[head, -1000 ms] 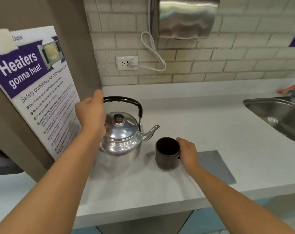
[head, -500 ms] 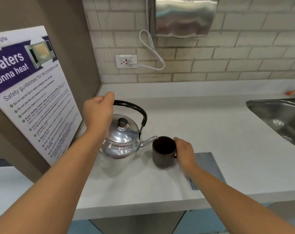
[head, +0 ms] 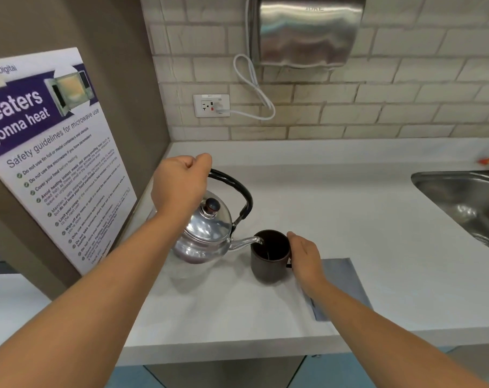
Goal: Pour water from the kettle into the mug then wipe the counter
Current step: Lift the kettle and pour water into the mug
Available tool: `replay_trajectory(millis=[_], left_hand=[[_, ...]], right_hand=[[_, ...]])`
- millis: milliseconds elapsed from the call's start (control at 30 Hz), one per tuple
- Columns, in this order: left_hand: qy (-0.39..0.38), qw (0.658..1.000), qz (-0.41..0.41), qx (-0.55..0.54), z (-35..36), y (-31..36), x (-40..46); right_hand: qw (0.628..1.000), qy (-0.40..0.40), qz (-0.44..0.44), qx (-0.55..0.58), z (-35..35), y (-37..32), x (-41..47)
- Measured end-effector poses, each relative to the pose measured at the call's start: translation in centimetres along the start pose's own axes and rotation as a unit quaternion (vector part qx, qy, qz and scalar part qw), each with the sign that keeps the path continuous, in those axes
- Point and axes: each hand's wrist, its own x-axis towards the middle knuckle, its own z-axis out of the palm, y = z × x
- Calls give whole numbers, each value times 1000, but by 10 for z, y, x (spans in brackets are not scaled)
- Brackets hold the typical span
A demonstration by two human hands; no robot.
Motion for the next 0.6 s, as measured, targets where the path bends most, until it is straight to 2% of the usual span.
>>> replay_trajectory(millis=[600], left_hand=[[-24,991,69,111,4,30,13]], right_hand=[[1000,-5,-12,3,1,-1,1]])
